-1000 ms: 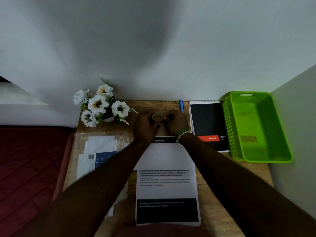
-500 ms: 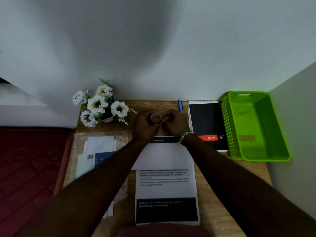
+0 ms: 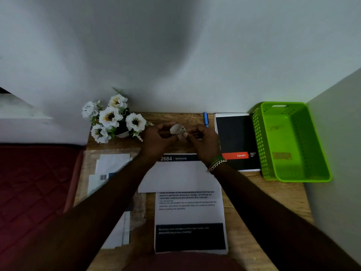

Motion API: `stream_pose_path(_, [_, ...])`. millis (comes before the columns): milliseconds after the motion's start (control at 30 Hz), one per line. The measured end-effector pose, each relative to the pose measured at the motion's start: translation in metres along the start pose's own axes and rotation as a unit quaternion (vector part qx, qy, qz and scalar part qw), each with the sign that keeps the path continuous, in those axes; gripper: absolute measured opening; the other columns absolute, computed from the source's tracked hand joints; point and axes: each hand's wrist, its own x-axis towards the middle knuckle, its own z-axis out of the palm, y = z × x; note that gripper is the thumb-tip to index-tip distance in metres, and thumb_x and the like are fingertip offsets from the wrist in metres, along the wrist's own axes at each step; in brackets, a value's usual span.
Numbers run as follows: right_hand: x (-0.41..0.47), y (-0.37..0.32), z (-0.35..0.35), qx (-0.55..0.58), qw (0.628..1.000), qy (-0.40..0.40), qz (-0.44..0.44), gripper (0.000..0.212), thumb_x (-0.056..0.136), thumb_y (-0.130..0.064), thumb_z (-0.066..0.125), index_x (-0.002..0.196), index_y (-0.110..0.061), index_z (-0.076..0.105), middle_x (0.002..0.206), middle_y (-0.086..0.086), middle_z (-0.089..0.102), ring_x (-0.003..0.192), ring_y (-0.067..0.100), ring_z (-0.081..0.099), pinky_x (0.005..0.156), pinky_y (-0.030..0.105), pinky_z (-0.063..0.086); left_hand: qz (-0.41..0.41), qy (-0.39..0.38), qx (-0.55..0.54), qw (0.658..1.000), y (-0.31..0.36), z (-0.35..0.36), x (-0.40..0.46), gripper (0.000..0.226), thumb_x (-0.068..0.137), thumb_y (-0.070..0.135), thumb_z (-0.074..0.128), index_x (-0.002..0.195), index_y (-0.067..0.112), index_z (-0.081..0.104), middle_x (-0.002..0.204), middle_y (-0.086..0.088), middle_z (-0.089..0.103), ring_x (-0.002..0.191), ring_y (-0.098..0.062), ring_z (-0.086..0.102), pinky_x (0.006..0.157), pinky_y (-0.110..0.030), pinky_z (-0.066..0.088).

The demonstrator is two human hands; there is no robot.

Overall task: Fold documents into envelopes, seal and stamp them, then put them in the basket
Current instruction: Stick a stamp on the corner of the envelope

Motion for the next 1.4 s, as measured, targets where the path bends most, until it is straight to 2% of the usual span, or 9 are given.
stream_pose_path(167, [-0.001,-0.012,-0.004,0.035,0.999,0.005,0.001,0.006,0.086,-0.005,0.074,0.089,0.0,0.071,0.084,0.004,0.072,0.078,0.01,0.068,0.07,0.024,0.057,0.028,-0.064,0.01,0.998,0.009,-0.009,-0.003,0.056,0.077,0.013,0.086,0.129,0.021,0.066,0.119,0.003,0.072,0.108,-0.014,0.07,0.084,-0.03,0.06])
stream_pose_path(300, [0.001,-0.016,-0.01,0.061,0.998,-0.01,0.012,0.009,0.086,-0.006,0.074,0.091,0.001,0.069,0.088,0.011,0.073,0.081,0.022,0.069,0.072,0.034,0.06,0.013,-0.087,0.011,0.996,0.016,-0.013,-0.004,0.048,0.075,0.012,0.087,0.118,0.021,0.068,0.111,0.004,0.074,0.103,-0.012,0.07,0.078,-0.023,0.058])
stream_pose_path(467, [0.002,-0.019,-0.014,0.088,0.995,-0.026,0.032,0.012,0.085,-0.006,0.074,0.092,0.003,0.068,0.09,0.017,0.072,0.086,0.035,0.07,0.074,0.043,0.061,0.006,-0.096,0.018,0.995,0.02,-0.012,-0.002,0.052,0.068,0.008,0.09,0.113,0.021,0.069,0.111,0.004,0.074,0.103,-0.014,0.071,0.082,-0.027,0.059])
stream_pose_path(733, [-0.001,-0.017,-0.017,0.074,0.997,-0.019,0.031,0.011,0.085,-0.007,0.074,0.091,0.001,0.069,0.089,0.012,0.073,0.084,0.029,0.07,0.072,0.034,0.06,0.02,-0.098,0.046,0.994,0.02,-0.009,-0.002,0.048,0.07,0.005,0.089,0.109,0.025,0.07,0.103,0.013,0.075,0.096,-0.002,0.071,0.077,-0.018,0.056])
stream_pose_path(867, [0.0,-0.007,-0.022,0.052,0.997,0.024,0.047,0.004,0.084,-0.006,0.071,0.086,-0.003,0.07,0.083,0.011,0.073,0.078,0.026,0.07,0.07,0.038,0.059,0.026,-0.104,0.094,0.99,0.015,-0.011,0.001,0.046,0.069,0.01,0.09,0.109,0.024,0.071,0.103,0.013,0.074,0.095,0.003,0.069,0.076,-0.015,0.054])
stream_pose_path(967, [-0.004,-0.003,-0.031,0.052,0.996,0.049,0.059,0.002,0.084,0.001,0.07,0.083,-0.001,0.069,0.081,0.013,0.073,0.077,0.019,0.07,0.073,0.03,0.058,0.034,-0.096,0.142,0.985,0.006,-0.01,0.006,0.043,0.074,0.013,0.088,0.111,0.022,0.069,0.101,0.017,0.07,0.089,0.009,0.067,0.073,-0.01,0.052])
stream_pose_path(1100, [-0.016,0.0,-0.041,0.043,0.995,0.047,0.072,0.003,0.084,0.001,0.072,0.086,0.003,0.069,0.086,0.012,0.074,0.081,0.015,0.072,0.074,0.024,0.059,0.072,-0.04,0.266,0.96,-0.017,-0.006,0.021,0.042,0.072,0.019,0.09,0.109,0.015,0.071,0.108,0.001,0.069,0.093,-0.008,0.064,0.075,-0.011,0.047])
stream_pose_path(1267, [-0.027,0.004,-0.052,0.038,0.994,0.0,0.099,0.009,0.084,0.003,0.073,0.088,0.007,0.067,0.084,0.011,0.073,0.07,0.003,0.069,0.061,0.018,0.054,0.088,-0.008,0.377,0.922,-0.031,0.002,0.031,0.041,0.066,0.035,0.079,0.103,0.02,0.07,0.107,-0.003,0.066,0.098,-0.024,0.062,0.085,-0.038,0.054])
stream_pose_path(1400, [-0.037,0.005,-0.06,0.001,0.995,-0.022,0.092,0.008,0.083,0.003,0.074,0.087,0.003,0.068,0.078,0.004,0.071,0.067,0.001,0.067,0.059,0.018,0.052,0.098,-0.01,0.444,0.89,-0.026,0.01,0.025,0.056,0.074,0.032,0.077,0.126,0.018,0.063,0.128,-0.008,0.059,0.117,-0.032,0.055,0.095,-0.041,0.048])
